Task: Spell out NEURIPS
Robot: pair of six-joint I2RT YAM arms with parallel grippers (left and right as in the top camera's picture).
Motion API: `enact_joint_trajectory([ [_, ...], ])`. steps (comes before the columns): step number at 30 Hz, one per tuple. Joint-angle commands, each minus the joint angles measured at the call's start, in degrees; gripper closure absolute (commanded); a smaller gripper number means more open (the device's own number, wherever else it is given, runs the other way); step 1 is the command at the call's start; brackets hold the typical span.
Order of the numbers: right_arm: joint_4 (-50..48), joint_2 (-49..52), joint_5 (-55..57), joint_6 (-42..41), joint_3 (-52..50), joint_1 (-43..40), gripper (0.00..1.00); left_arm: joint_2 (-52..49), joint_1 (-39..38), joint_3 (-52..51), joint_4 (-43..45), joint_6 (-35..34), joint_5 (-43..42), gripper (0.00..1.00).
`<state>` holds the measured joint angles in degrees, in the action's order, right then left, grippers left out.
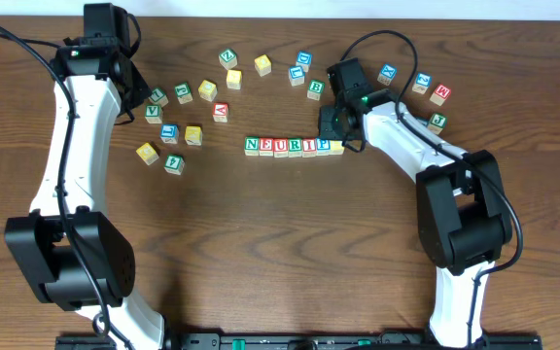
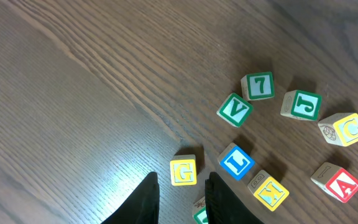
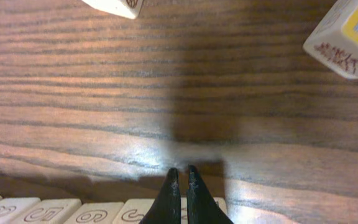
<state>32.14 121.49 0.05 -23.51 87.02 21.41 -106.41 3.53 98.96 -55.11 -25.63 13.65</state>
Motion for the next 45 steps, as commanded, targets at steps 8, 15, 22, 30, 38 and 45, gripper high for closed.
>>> enact_joint_trajectory([
  [8, 1.49, 0.35, 0.81, -0.9, 0.26, 0.44, 0.99, -0.74, -0.07, -0.5, -0.13, 0.0, 0.31, 0.75],
  [15, 1.57, 0.35, 0.66, -0.85, 0.26, 0.44, 0.99, -0.74, -0.07, -0.5, -0.15, 0.0, 0.33, 0.75],
  [22, 1.38, 0.35, 0.66, -0.74, 0.26, 0.44, 0.99, -0.74, -0.07, -0.5, -0.13, 0.0, 0.31, 0.75],
  [30, -0.96, -4.44, 3.21, -0.5, 0.33, -1.51, 0.97, -0.76, -0.07, -0.85, -0.07, 0.0, -2.75, 0.75],
  [38, 4.96, -7.58, -1.6, -1.38, 0.28, -5.73, 0.92, -0.76, -0.13, -5.07, 2.93, -0.17, -10.34, 0.76],
  [45, 11.41, -6.82, -6.25, -1.31, -0.31, -7.5, 0.99, -0.79, -3.23, -11.28, 6.69, -0.15, -12.22, 0.92],
])
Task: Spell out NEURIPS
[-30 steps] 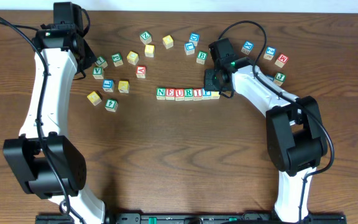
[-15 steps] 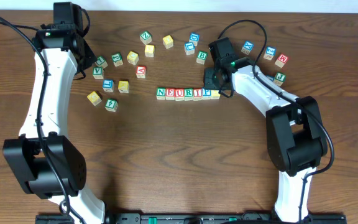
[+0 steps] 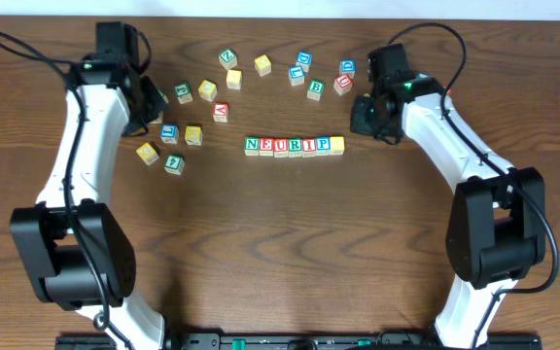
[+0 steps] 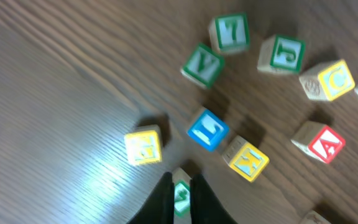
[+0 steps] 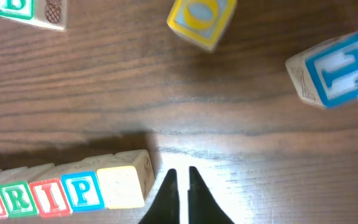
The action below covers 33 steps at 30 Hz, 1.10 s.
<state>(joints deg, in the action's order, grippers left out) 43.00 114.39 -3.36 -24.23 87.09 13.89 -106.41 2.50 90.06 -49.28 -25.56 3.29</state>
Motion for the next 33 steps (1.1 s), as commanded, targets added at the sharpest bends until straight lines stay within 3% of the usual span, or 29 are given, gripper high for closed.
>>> enact_joint_trajectory([
  [1, 0.48, 0.33, -3.04, -0.59, -0.85, 0.2, 0.99, -0.79, -3.1, -3.17, 1.46, -0.22, -1.86, 0.92],
  [10, -4.04, 0.39, -3.67, -1.95, -6.69, 0.59, 0.99, -3.96, -11.58, -6.75, 4.46, 0.42, -1.84, 0.93],
  [18, -10.78, 0.39, -6.51, -1.88, -11.15, 0.57, 0.99, -7.67, -12.17, -6.75, 4.7, 0.42, -1.9, 0.93],
  [24, -10.93, 0.39, -6.49, -1.9, -11.17, 0.63, 0.98, -7.96, -12.2, -6.75, 5.75, 4.57, -10.49, 0.93],
  [33, -10.95, 0.42, -6.47, -1.9, -11.17, 0.79, 0.98, -9.31, -12.26, -6.99, 7.23, 6.49, -16.0, 0.93],
])
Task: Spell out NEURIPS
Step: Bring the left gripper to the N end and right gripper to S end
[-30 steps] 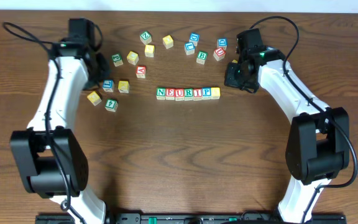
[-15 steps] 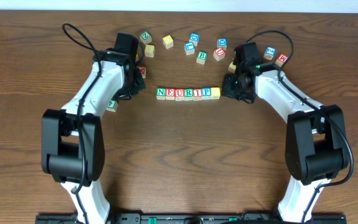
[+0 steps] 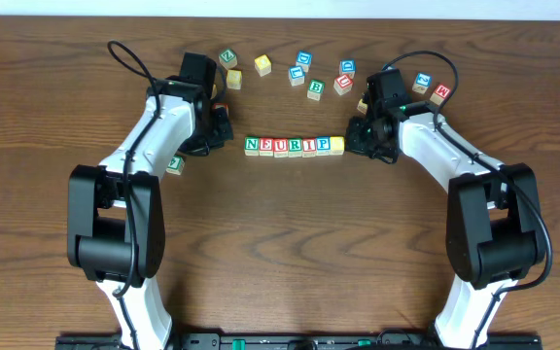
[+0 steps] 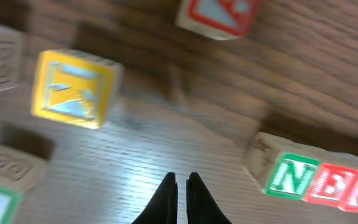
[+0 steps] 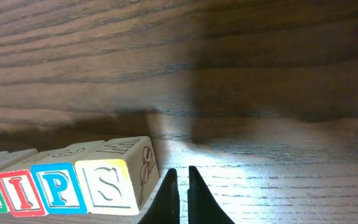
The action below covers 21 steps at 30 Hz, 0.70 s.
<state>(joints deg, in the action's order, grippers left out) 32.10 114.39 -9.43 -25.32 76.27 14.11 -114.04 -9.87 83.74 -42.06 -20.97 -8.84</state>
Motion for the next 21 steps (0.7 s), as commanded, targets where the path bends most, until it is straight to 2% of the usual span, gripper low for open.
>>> enact_joint_trajectory([
  [1, -0.04, 0.42, -0.39, -0.81, -0.35, 0.57, 0.98, -1.77, 0.11, -1.01, 0.04, 1.92, -3.85, 0.93],
  [8, -0.04, 0.42, -0.42, -0.81, -0.35, 0.57, 0.98, -1.86, 0.13, -3.45, 2.45, 3.41, -4.37, 0.92],
  [14, -0.13, 0.42, -0.39, -0.79, -0.35, 0.57, 0.98, -1.86, 0.11, -3.45, 5.57, 6.43, -11.76, 0.93],
  [21, -0.15, 0.42, -0.39, -0.79, -0.35, 0.57, 0.98, -1.86, 0.11, -3.87, 5.4, 6.38, -11.74, 0.92],
])
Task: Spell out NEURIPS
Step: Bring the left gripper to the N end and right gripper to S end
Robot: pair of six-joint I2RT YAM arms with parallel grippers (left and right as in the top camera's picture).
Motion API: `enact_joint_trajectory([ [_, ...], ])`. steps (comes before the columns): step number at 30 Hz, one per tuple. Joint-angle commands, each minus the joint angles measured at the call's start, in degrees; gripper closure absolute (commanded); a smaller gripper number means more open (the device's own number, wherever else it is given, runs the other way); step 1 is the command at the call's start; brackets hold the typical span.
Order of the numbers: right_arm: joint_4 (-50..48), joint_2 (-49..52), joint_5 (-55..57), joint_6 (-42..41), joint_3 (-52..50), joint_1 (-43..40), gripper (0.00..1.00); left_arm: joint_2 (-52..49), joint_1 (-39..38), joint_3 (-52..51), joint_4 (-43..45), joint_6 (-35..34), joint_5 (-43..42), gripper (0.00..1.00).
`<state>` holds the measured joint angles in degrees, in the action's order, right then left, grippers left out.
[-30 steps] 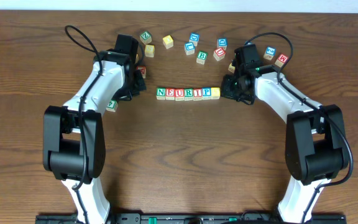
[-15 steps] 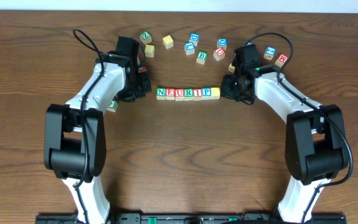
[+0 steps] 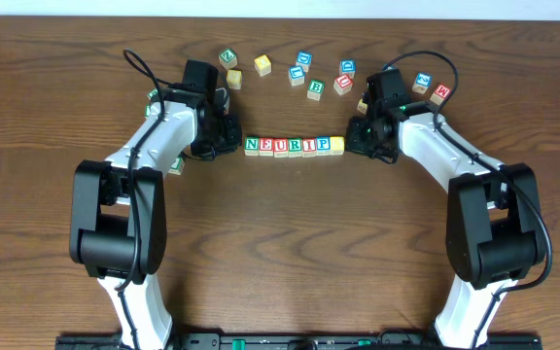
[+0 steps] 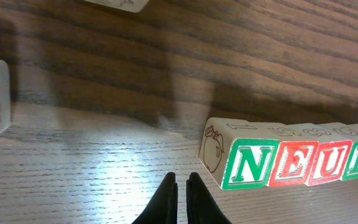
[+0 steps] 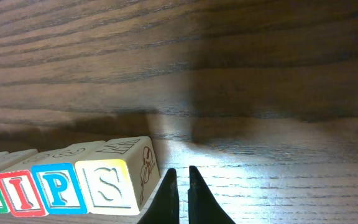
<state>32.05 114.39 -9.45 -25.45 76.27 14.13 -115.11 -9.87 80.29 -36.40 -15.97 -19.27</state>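
Observation:
Seven letter blocks form one row (image 3: 294, 146) reading NEURIPS along the middle of the table. My left gripper (image 3: 233, 144) stands shut and holds nothing, low at the row's left end. In the left wrist view its fingertips (image 4: 180, 180) are just left of the green N block (image 4: 247, 165), with a small gap. My right gripper (image 3: 354, 144) is also shut and holds nothing, at the row's right end. In the right wrist view its fingertips (image 5: 180, 175) are close beside the yellow S block (image 5: 107, 186).
Loose letter blocks (image 3: 304, 73) are scattered behind the row, from the back left to the back right (image 3: 439, 94). A green block (image 3: 175, 164) lies under the left arm. A pale block with a 4 sits left of my left gripper.
My left gripper has moved right, from among the loose blocks to just beside the N block. The right gripper and the row have not moved.
My left gripper stood with fingers apart over the loose blocks at far left, the right one shut behind the row's right end. Then the left was shut there and the right was off to the right. Both then stood low near the row's ends.

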Motion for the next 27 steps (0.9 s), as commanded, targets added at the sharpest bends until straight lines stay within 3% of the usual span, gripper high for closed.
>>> enact_joint_trajectory([
  [1, -0.11, 0.42, -0.37, -0.68, -0.35, 0.55, 0.98, -0.79, 0.11, -0.44, -0.26, 1.38, -1.31, 0.92],
  [27, -0.17, 0.42, -0.37, -0.68, -0.35, 0.55, 0.99, -0.79, -2.58, -0.46, -0.44, 3.28, -1.31, 0.93],
])
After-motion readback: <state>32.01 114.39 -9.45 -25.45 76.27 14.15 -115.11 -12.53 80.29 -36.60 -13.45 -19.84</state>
